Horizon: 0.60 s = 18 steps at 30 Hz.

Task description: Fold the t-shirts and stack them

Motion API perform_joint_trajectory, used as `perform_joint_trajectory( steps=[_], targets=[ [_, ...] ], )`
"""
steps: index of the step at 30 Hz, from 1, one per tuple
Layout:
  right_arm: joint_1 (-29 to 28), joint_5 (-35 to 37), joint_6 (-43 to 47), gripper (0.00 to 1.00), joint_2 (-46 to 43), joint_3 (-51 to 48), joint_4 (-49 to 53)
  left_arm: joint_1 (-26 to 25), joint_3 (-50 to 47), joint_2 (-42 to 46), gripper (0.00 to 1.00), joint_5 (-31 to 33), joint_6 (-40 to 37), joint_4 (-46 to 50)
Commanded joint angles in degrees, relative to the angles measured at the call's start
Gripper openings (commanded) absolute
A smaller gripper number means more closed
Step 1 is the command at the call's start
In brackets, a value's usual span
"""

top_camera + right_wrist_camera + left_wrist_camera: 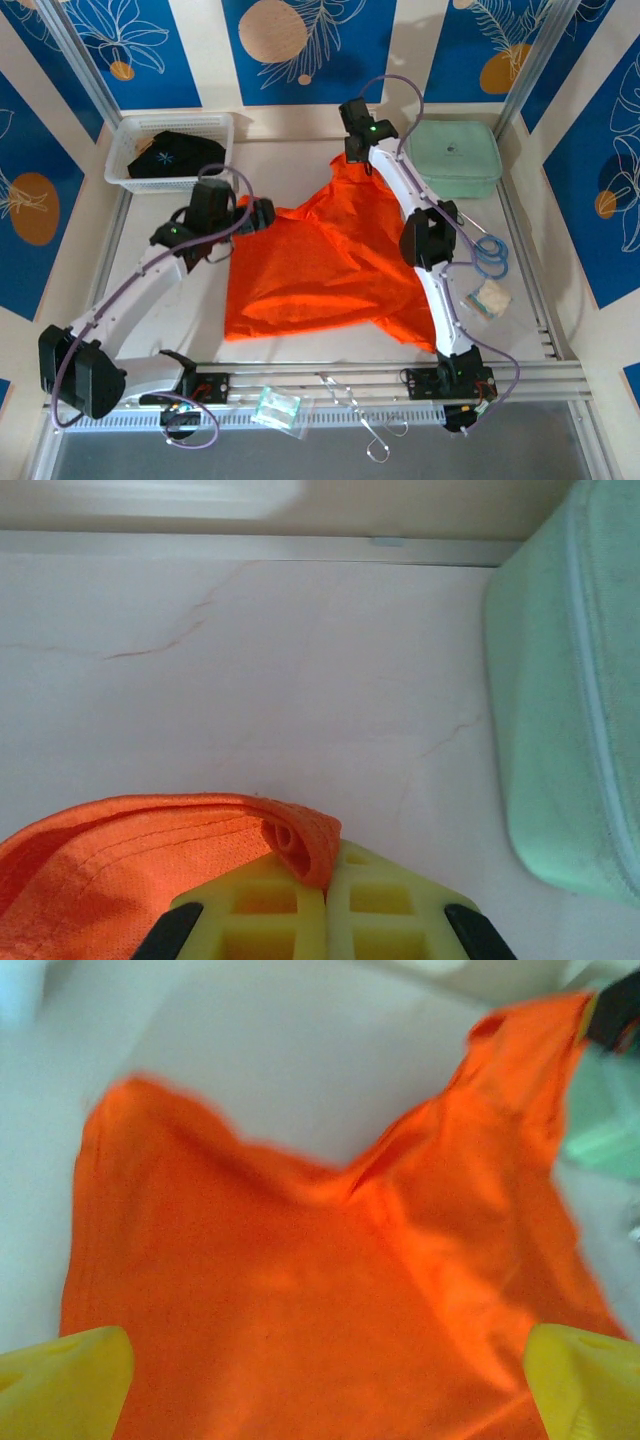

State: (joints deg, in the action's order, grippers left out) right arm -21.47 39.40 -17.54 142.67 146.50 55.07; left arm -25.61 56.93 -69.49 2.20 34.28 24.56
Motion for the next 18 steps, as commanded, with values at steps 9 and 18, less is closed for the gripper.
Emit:
perform_joint_trajectory(
  steps=[9,18],
  targets=[
    [3.6,10.4,-3.7,0.09,5.3,4.5,2.7,-1.0,-17.5,3.6,1.0,4.1,6.7,4.6],
    [5.0,4.9,-6.5,0.49,-3.6,-4.4,5.5,-1.1,-14.2,-3.4,0.99,5.6,6.4,4.2]
  ],
)
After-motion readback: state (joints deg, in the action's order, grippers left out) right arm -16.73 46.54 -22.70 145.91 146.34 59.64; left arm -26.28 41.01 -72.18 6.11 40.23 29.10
